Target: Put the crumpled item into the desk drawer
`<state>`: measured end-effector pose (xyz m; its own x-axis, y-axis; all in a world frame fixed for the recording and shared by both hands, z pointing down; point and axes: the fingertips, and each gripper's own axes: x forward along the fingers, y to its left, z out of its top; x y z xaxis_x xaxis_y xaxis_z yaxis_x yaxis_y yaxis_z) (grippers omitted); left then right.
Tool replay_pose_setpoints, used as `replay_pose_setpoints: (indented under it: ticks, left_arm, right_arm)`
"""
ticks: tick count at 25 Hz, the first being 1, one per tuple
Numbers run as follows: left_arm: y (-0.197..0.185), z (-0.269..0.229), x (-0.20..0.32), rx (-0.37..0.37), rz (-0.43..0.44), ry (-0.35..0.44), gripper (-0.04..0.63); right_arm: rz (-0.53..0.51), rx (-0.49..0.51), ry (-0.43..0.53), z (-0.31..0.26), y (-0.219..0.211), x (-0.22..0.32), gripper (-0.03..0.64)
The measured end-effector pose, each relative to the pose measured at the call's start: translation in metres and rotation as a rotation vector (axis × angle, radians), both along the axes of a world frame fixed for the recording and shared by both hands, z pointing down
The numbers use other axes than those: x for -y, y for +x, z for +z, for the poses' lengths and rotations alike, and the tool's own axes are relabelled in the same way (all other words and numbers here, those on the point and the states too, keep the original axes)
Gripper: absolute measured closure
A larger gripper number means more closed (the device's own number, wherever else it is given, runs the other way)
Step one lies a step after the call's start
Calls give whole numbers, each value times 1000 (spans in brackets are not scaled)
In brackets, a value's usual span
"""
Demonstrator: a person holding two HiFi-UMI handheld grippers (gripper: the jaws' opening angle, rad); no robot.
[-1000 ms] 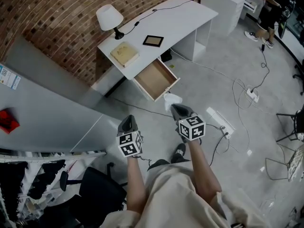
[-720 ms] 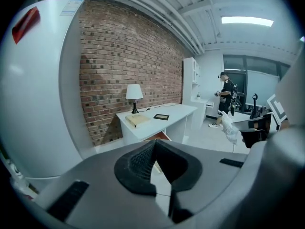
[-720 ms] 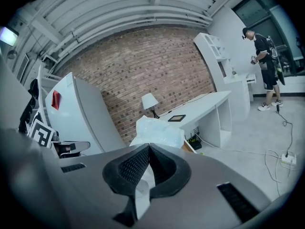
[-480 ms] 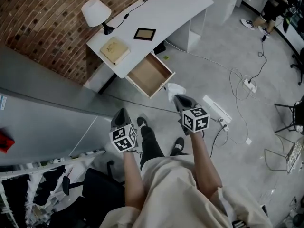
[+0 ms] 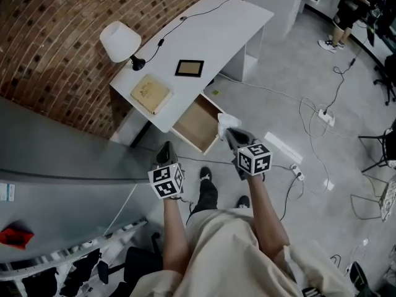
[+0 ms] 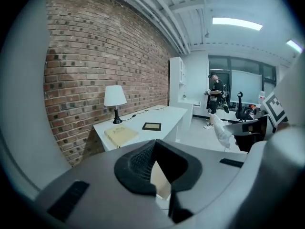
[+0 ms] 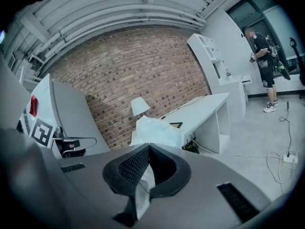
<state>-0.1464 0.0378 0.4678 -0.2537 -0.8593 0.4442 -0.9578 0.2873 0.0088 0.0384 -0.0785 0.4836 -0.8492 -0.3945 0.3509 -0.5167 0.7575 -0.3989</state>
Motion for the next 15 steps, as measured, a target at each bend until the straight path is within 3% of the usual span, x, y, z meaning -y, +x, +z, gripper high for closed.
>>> replay_pose_setpoints:
  ticks: [8, 15]
  left_arm:
    - [-54, 17, 65, -35, 84, -12, 578]
    - [-86, 41, 111, -58, 181, -41, 578]
  right_arm:
    - [35, -51, -6, 19, -58, 37, 591]
    - [121, -60, -48, 43, -84, 61, 591]
